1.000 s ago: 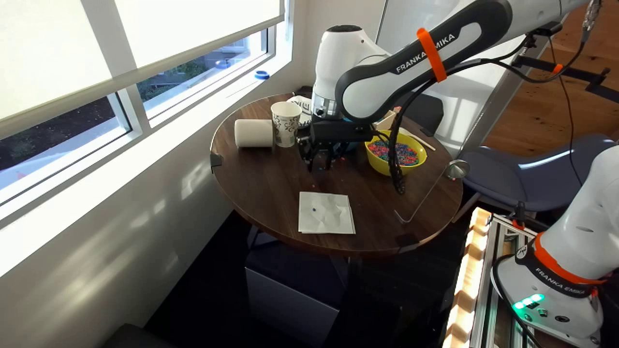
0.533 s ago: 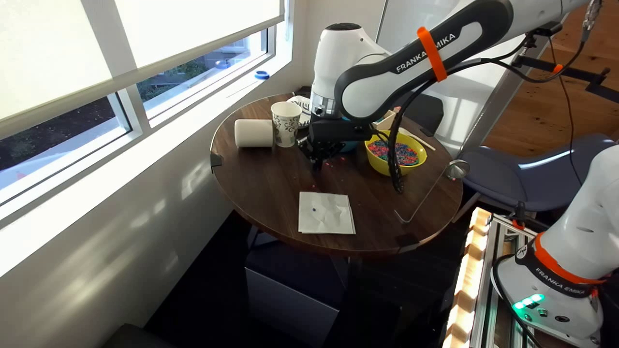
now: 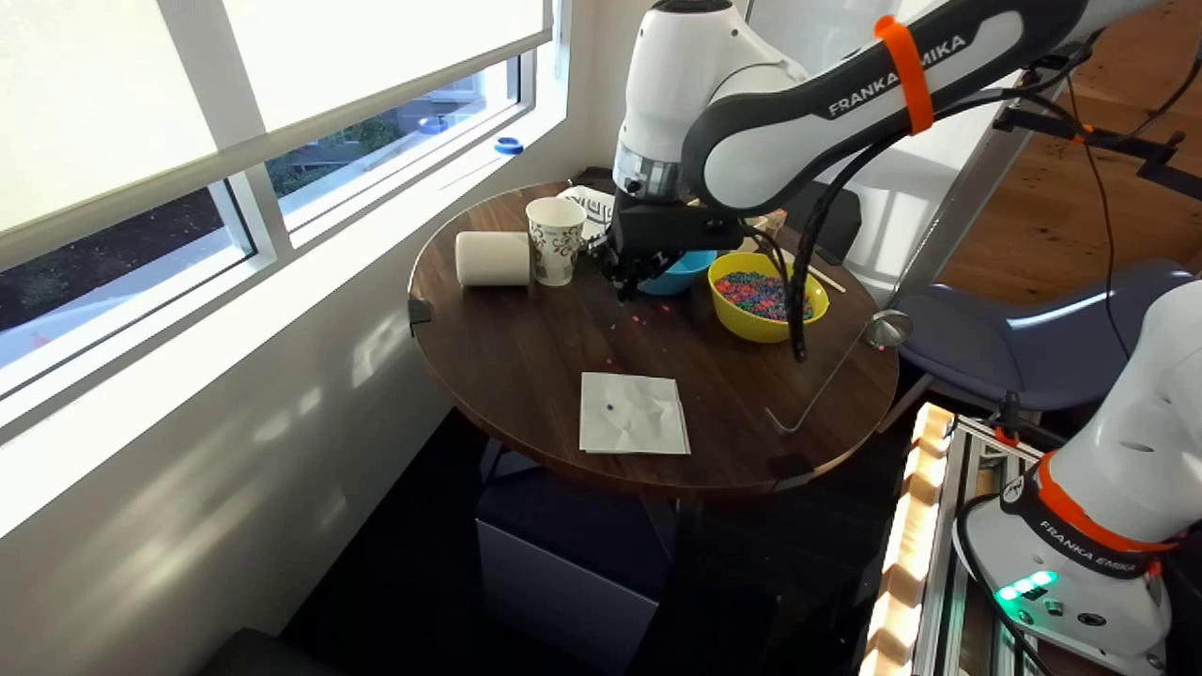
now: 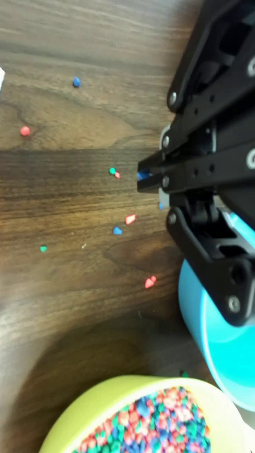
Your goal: Put the cereals inside the bowl
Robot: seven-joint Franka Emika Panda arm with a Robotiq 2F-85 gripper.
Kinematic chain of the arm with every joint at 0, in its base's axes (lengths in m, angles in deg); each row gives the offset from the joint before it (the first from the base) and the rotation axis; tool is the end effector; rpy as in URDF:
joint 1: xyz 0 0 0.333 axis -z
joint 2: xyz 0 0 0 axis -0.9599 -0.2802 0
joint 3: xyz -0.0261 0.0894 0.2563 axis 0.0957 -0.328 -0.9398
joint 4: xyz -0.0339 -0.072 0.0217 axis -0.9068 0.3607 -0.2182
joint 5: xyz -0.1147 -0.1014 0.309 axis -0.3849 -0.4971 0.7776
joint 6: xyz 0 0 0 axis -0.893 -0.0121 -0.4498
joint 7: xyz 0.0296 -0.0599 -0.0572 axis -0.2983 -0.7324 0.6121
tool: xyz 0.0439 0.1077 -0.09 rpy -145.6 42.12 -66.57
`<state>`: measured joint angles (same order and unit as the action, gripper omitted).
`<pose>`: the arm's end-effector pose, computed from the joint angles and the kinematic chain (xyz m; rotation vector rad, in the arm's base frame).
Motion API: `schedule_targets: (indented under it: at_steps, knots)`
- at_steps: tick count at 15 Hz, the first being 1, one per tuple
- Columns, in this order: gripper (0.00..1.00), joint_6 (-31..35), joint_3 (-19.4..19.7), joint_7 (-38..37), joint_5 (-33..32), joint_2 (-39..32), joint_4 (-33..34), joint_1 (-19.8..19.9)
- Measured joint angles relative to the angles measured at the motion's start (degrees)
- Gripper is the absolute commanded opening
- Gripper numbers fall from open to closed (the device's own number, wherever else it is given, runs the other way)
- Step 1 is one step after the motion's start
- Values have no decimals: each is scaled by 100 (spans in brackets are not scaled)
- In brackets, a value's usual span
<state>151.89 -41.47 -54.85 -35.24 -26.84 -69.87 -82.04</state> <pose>0.5195 0.0848 0.3062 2.8863 -1.0742 0.2205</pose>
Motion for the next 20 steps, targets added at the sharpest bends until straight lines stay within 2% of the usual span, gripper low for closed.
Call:
schedule_targets:
  at_steps: [3,7,12,13,14,15,16,20]
  knots:
    - [4,-265,66,-327,-257,569,-322,101]
    - [4,-473,98,-518,-309,1175,-793,469]
    - [4,-695,142,-657,-341,1555,-1248,984]
    - [7,-735,143,-660,-341,1596,-1311,1051]
    - [32,-780,142,-664,-341,1628,-1356,1102]
    - [34,-808,143,-665,-341,1661,-1401,1143]
    - [40,-842,143,-665,-341,1689,-1433,1175]
    - [71,-912,136,-562,-336,1805,-1497,1209]
